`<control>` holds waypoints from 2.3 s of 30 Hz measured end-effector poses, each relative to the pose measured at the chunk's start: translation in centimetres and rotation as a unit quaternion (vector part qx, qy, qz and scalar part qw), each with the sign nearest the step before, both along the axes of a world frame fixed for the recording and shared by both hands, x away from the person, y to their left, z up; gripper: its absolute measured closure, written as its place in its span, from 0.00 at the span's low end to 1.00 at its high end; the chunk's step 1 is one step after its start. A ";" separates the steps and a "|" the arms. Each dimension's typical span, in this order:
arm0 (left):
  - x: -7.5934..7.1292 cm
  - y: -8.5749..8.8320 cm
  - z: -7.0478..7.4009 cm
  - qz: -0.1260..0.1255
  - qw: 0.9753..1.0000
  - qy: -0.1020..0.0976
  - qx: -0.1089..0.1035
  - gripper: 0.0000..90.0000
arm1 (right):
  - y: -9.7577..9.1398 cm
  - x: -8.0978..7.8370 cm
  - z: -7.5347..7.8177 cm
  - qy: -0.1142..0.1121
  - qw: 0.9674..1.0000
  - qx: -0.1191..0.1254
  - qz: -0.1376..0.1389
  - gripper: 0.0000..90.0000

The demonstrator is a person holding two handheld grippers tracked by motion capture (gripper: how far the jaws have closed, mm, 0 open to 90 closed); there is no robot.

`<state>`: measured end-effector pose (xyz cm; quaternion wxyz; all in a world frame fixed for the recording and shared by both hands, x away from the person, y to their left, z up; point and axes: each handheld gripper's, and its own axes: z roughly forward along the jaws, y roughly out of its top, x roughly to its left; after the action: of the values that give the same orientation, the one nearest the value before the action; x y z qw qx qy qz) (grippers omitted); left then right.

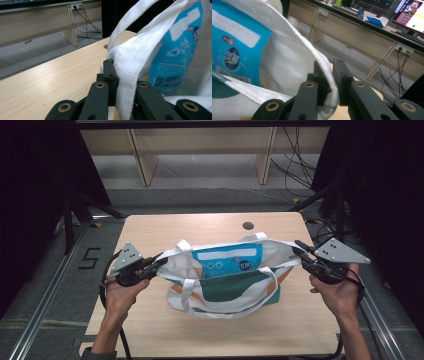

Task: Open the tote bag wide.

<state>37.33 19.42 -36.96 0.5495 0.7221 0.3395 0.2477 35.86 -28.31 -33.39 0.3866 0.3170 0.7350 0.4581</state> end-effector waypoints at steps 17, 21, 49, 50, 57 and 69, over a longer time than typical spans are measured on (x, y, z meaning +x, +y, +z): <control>3.2 -0.7 -2.0 0.011 0.999 0.031 -0.016 0.95 | 0.1 3.1 -1.4 0.032 0.999 0.020 -0.028 0.91; 3.7 -1.1 -3.3 0.007 0.999 0.053 -0.008 0.95 | -0.1 3.7 -2.1 0.041 0.999 0.017 -0.027 0.91; 4.3 -3.9 -10.8 -0.038 0.987 0.129 0.093 0.94 | -1.2 4.5 -7.6 0.130 0.991 -0.034 -0.030 0.90; 4.3 -3.8 -10.9 -0.041 0.985 0.130 0.105 0.94 | -1.2 4.4 -7.8 0.137 0.990 -0.034 -0.029 0.90; 4.1 -4.2 -12.5 -0.042 0.980 0.149 0.123 0.94 | -1.7 4.7 -11.5 0.182 0.981 -0.055 -0.021 0.90; 4.4 -4.1 -15.3 -0.040 0.980 0.181 0.073 0.95 | -1.4 5.3 -16.3 0.232 0.970 -0.067 -0.012 0.92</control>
<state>41.78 15.36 -52.24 0.4342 0.8062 0.3852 0.1148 41.15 -29.68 -49.69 0.2313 0.3966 0.8299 0.3170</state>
